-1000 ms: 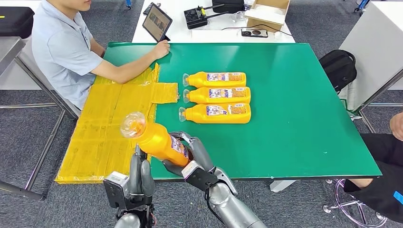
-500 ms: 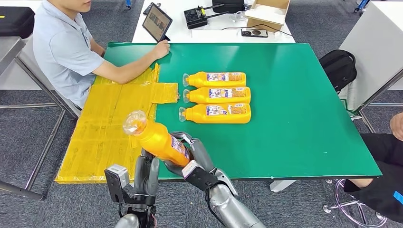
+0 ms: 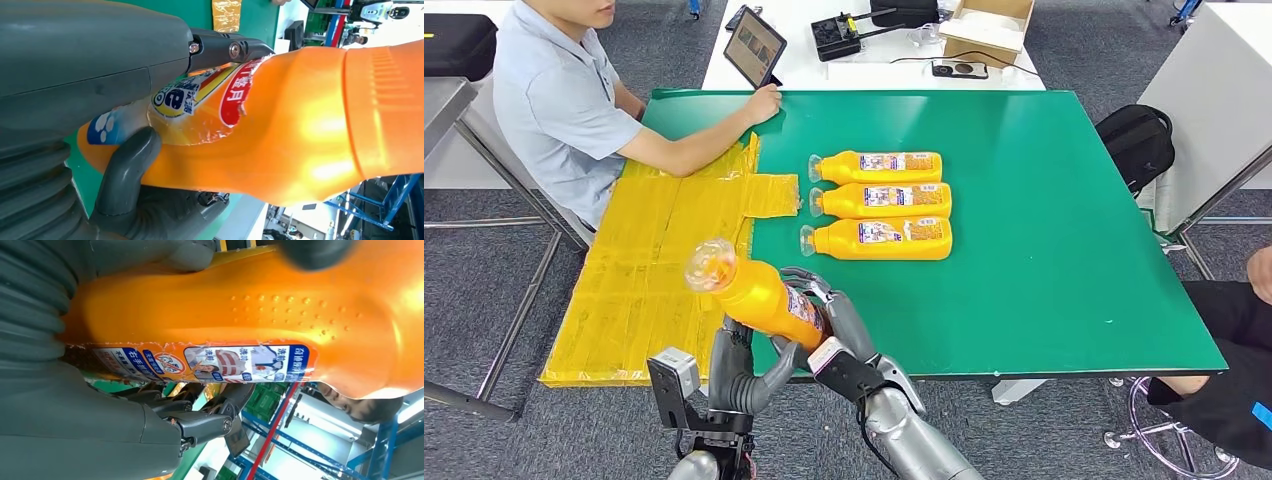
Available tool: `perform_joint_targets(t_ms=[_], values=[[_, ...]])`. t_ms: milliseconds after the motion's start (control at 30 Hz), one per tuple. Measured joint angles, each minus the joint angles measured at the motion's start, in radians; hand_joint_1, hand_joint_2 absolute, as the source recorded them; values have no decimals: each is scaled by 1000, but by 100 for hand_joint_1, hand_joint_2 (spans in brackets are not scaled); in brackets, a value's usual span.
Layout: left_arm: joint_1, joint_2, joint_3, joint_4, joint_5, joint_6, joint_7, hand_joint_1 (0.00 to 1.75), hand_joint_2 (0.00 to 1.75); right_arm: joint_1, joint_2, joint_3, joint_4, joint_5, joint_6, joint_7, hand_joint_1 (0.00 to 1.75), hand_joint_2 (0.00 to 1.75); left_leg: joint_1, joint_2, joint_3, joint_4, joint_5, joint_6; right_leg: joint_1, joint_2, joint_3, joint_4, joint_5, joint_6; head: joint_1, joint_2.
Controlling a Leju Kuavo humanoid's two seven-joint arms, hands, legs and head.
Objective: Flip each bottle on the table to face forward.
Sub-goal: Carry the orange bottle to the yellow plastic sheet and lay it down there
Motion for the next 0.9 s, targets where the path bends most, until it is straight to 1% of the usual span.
perform_joint_targets(t_ms=[167, 467, 567, 733, 900], values=[[-3, 0, -3, 0, -2, 8, -1, 0, 175, -2, 2, 0, 10, 11, -10, -3, 71, 175, 0, 0, 0, 0, 0, 0, 0, 0, 0, 0, 0, 0, 0, 0], [-11, -2, -2, 2, 14, 13, 18, 0, 175, -7, 19, 8, 32, 18, -9, -15, 74, 175, 0, 0, 0, 0, 0, 0, 0, 0, 0, 0, 0, 0, 0, 0], [-13, -4, 1, 8, 12, 26, 20, 0, 175, -9, 26, 17, 39, 16, -4, -20, 77, 175, 0, 0, 0, 0, 0, 0, 0, 0, 0, 0, 0, 0, 0, 0], [-24, -14, 8, 18, 9, 46, 15, 0, 175, -13, 45, 31, 49, -14, 12, -28, 87, 175, 0, 0, 0, 0, 0, 0, 0, 0, 0, 0, 0, 0, 0, 0], [-34, -19, 19, 21, 43, 17, 12, 0, 175, -24, 53, 40, 60, -26, 15, -35, 89, 175, 0, 0, 0, 0, 0, 0, 0, 0, 0, 0, 0, 0, 0, 0]])
